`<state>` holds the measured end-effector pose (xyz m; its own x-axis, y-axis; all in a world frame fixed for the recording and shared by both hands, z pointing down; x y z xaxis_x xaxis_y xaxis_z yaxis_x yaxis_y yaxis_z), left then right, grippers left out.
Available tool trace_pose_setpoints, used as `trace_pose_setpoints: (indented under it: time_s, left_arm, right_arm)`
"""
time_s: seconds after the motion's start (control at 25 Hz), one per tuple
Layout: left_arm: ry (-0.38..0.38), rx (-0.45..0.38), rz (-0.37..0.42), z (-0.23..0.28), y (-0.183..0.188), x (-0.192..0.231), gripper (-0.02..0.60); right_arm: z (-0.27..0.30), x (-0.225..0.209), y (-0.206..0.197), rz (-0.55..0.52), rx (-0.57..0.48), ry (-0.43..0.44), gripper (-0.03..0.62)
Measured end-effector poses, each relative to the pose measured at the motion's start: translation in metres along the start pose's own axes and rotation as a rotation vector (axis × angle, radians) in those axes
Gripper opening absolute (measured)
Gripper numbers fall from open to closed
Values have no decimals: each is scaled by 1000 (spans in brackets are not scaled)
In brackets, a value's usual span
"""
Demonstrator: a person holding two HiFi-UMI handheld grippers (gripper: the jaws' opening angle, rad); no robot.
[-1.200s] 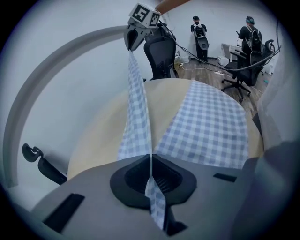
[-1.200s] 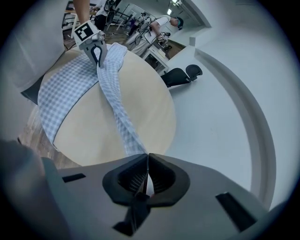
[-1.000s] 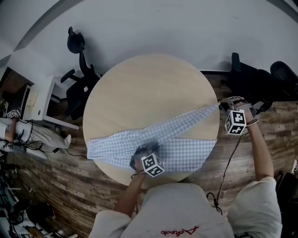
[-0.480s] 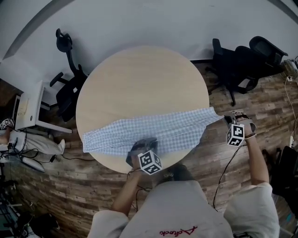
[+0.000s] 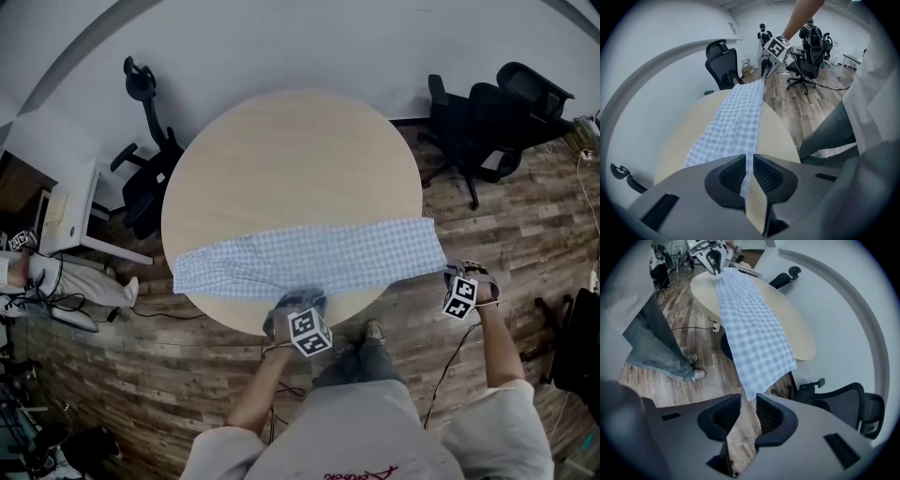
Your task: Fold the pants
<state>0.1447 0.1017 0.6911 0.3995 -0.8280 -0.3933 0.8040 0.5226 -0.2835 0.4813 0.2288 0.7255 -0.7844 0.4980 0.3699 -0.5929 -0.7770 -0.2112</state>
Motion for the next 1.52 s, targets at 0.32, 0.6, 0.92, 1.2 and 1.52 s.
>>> trace_pose_setpoints:
  time_s: [0.32,0.6,0.92,1.2,1.52]
  left_arm:
    - [43,28,-137,-7,6,-9,126]
    - [145,106,-222,-34,-15,3,69]
    - [214,156,-328,-67,-90,6,32]
    - [225,100,-348,-74,-192,18,34]
    - [73,29,-182,-62,-314,41,161]
  right_arm:
    - [-4,5,19,158,-162,20,147]
    - [-37,8,114,181,-454,32,32]
    - [-51,71,238,132,-588,175,29]
    - [-52,151,353,72,-577,230,29]
    - [-28,238,493,75,-445,289,114]
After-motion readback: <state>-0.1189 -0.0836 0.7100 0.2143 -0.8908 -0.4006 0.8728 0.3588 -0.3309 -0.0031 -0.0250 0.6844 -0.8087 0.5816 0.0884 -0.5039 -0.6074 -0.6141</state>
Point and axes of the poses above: the fingertips, and each gripper's own axes: z forward along the fingers, x to its left, y out of its top, the point moved 3 cm from there along -z, backward along the fingers, and after that the axes turned 14 degrees about z, right-handed, at the moved point
